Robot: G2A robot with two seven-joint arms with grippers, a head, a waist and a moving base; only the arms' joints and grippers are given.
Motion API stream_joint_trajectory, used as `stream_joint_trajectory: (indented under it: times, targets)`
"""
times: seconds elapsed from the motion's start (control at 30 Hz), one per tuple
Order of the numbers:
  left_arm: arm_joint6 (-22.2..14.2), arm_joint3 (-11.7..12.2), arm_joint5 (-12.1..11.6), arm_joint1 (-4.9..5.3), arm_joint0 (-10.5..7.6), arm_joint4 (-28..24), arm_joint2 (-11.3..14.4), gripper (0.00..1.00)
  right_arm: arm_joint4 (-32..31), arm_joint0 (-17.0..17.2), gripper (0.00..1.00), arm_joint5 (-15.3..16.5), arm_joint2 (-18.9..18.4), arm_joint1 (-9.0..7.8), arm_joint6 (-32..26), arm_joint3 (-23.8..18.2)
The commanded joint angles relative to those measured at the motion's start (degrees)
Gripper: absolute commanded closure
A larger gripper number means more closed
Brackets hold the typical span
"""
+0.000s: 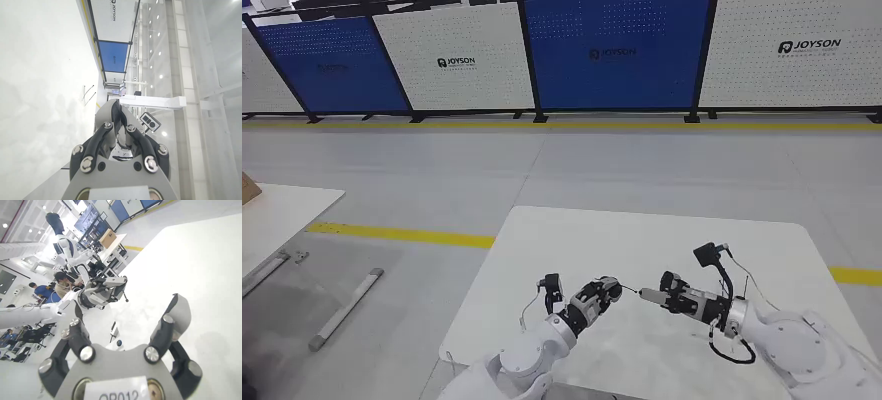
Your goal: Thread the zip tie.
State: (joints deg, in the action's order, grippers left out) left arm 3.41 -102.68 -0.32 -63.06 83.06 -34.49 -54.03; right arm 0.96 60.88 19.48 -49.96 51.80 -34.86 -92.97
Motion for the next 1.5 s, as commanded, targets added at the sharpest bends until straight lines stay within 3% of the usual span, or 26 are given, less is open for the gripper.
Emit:
stream_joint_trajectory:
  times: [0.0,0.07,0.2,0.33,0.6,0.77,0.8,0.83,0.87,1.1,1.17,1.47]
  targets:
    - [0.0,0.0,-0.01,0.0,0.0,0.01,0.0,1.0,0.04,0.0,0.0,0.0,0.0,0.0,-0.01,0.01]
    - [0.01,-0.01,-0.15,-0.01,-0.03,0.15,-0.03,1.0,1.68,0.51,0.0,-0.11,0.24,0.12,-0.4,0.08]
    - [1.59,0.42,-3.44,-0.38,-0.06,4.08,0.39,1.0,16.35,-0.99,0.0,0.0,0.3,1.14,-7.37,5.23]
    - [3.2,1.07,-4.07,-0.75,0.04,8.24,1.52,1.0,25.87,-2.39,0.0,0.0,1.69,2.69,-10.5,9.78]
    - [3.16,1.04,-4.52,-0.92,0.02,8.03,1.76,1.0,25.79,-2.28,0.0,-0.15,1.71,2.7,-10.37,9.72]
    - [3.21,1.24,-4.5,-1.36,-0.11,9.09,2.38,1.0,25.45,-2.07,0.0,-2.73,1.77,3.14,-11.19,9.05]
    - [3.28,1.31,-4.53,-1.45,-0.19,9.1,2.41,1.0,25.58,-2.21,0.05,-3.04,1.78,3.26,-11.42,9.17]
    - [3.33,1.4,-4.57,-1.54,-0.25,9.12,2.44,1.0,25.62,-2.31,0.49,-3.16,1.78,3.38,-11.43,9.39]
    - [3.32,1.44,-4.62,-1.62,-0.29,9.09,2.46,1.0,25.72,-2.37,0.58,-3.36,1.86,3.51,-11.55,9.63]
    - [2.33,0.8,-4.2,-1.92,0.22,9.16,2.03,1.0,27.18,-3.26,0.87,-4.1,2.52,4.65,-13.05,12.01]
    - [2.24,0.65,-4.23,-2.0,0.44,9.2,1.77,1.0,27.25,-3.56,1.0,-3.99,2.69,4.97,-13.52,12.78]
    - [3.19,0.58,-4.66,-2.49,0.94,9.41,0.91,1.0,26.84,-3.79,1.0,-4.66,2.23,5.82,-14.29,13.31]
